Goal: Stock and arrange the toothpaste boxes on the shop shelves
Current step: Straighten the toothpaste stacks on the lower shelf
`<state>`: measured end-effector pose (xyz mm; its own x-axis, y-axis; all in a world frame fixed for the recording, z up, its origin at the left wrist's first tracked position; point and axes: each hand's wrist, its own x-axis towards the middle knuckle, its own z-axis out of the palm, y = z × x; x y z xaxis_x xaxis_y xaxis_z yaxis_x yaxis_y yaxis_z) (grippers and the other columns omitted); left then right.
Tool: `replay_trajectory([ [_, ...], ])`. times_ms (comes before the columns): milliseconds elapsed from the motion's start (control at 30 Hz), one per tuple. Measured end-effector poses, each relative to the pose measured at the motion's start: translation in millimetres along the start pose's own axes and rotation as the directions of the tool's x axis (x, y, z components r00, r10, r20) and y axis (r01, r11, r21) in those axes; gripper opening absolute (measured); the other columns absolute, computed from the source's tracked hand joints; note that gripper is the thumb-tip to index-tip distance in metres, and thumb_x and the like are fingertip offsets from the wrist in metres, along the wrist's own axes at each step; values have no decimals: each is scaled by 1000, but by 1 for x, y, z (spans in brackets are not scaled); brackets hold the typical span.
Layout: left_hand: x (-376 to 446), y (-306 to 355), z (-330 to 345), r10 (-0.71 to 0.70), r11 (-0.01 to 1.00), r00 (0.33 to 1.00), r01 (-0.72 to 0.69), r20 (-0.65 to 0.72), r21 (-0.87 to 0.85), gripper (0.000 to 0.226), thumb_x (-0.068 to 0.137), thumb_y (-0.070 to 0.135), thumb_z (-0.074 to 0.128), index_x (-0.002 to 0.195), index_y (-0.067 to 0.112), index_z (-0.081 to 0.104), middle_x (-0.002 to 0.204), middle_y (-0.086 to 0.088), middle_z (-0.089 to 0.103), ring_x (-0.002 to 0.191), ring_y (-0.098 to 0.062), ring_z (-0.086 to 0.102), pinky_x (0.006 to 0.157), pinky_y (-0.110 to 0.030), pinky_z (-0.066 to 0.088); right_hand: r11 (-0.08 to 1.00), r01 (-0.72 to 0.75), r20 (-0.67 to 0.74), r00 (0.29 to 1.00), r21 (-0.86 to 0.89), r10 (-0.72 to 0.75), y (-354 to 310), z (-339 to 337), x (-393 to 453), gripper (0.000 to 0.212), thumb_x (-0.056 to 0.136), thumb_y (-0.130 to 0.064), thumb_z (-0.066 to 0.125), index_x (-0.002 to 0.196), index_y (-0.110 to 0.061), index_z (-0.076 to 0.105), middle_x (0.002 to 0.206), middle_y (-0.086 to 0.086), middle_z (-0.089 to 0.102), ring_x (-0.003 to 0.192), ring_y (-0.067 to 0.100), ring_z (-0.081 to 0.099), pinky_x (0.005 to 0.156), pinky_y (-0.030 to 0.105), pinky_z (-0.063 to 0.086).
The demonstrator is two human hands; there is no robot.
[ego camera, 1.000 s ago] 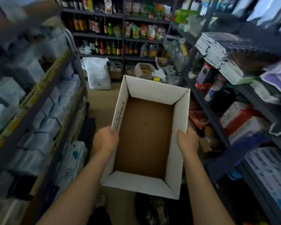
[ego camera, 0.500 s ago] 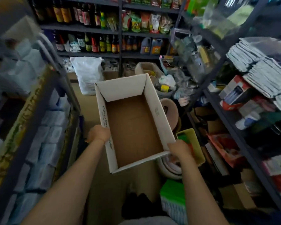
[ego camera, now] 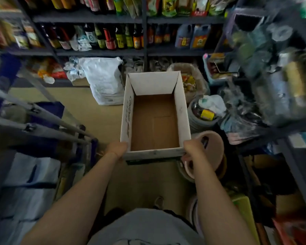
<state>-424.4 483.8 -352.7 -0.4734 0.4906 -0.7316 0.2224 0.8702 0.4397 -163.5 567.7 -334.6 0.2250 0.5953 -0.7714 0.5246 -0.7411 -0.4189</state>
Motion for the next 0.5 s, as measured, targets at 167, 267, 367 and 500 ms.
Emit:
replay_trajectory([
  [167,110,56,-5,-53,993,977,30,205,113,31,102,8,46,127,-8,52,109,-18,57,71,-24,63,46,-23,53,997,36,15,999,-62,-35,-94,18,84,36,94,-11,47,124,5,55,105,22,64,70,36,69,47,35,55],
  [267,185,87,-7,-55,998,984,56,168,-1,37,98,7,50,133,-5,52,120,-19,61,80,-25,64,46,-25,52,995,-58,28,998,-82,60,-154,40,141,33,98,-14,46,126,2,53,106,20,61,86,37,68,48,35,51],
  [367,262,122,-11,-169,985,971,174,166,-13,31,102,15,44,129,-1,47,116,-24,59,68,-30,62,35,-24,46,983,-180,4,984,-23,180,-217,68,195,27,100,-18,48,121,-3,51,100,16,56,95,34,66,62,36,56],
  [500,354,171,-31,-265,960,954,275,137,-59,30,101,18,43,126,2,46,93,-19,56,76,-36,64,66,-46,60,956,-293,1,956,3,293,-294,105,261,18,101,-20,44,111,-6,49,89,12,54,96,29,65,82,37,59],
])
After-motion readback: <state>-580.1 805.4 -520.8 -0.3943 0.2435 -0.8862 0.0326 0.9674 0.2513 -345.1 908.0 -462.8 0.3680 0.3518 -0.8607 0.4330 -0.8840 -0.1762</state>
